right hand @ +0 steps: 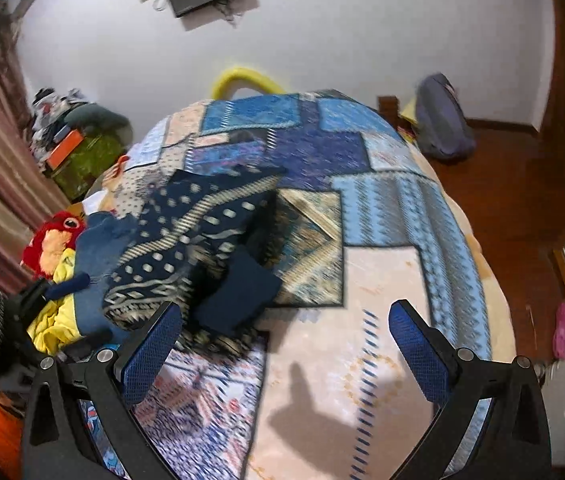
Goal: Fold large clothes
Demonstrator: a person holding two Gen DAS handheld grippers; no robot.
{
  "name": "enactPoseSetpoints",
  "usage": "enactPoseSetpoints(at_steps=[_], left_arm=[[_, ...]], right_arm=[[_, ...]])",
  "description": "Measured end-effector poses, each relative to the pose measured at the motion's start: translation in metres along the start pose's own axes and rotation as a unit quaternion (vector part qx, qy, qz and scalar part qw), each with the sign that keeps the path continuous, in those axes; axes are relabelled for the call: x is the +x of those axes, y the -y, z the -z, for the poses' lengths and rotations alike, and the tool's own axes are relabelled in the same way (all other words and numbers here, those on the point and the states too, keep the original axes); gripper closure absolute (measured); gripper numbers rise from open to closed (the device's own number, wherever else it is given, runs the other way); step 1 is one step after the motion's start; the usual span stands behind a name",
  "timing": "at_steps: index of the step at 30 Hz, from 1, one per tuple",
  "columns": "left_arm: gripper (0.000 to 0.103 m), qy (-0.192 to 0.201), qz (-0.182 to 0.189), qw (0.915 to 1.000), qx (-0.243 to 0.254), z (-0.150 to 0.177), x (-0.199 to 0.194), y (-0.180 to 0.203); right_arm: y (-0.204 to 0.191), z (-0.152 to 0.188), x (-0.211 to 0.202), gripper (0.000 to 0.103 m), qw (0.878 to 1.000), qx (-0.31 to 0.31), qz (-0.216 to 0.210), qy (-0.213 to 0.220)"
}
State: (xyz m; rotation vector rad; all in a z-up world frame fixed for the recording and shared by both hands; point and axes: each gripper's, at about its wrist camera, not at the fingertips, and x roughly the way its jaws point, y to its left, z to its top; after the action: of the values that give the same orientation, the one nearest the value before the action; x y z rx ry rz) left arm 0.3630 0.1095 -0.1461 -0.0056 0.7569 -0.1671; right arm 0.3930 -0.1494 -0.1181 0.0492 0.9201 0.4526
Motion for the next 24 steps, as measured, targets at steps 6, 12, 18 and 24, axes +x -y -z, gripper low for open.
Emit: enactPoseSetpoints(at_steps=[6, 12, 18, 24], left_arm=[[0.008, -0.017, -0.025, 0.9987, -0.04, -0.001, 0.027, -0.046], [0.006, -0.058, -0.022, 0.9973, -0.04, 0.026, 0.071, -0.06], [0.0, -0.056, -0.026, 0.9965, -0.057, 0.048, 0.067, -0.066], [0.0, -0.048, -0.062, 0.9968, -0.014, 0.045, 0.046, -0.056]], right_arm=[[-0.048, -0.014, 0.051, 0.0, 0.999, -0.038, -0.036, -0.012], [-0.06, -0.002, 0.123, 0.0, 0.993, -0.064, -0.049, -0.086], [-0.011, 0.019, 0.144, 0.0, 0.991, -0.034, -0.046, -0.12], [0.01, 0.017, 0.11, 0.0, 0.994, -0.018, -0.015, -0.108]])
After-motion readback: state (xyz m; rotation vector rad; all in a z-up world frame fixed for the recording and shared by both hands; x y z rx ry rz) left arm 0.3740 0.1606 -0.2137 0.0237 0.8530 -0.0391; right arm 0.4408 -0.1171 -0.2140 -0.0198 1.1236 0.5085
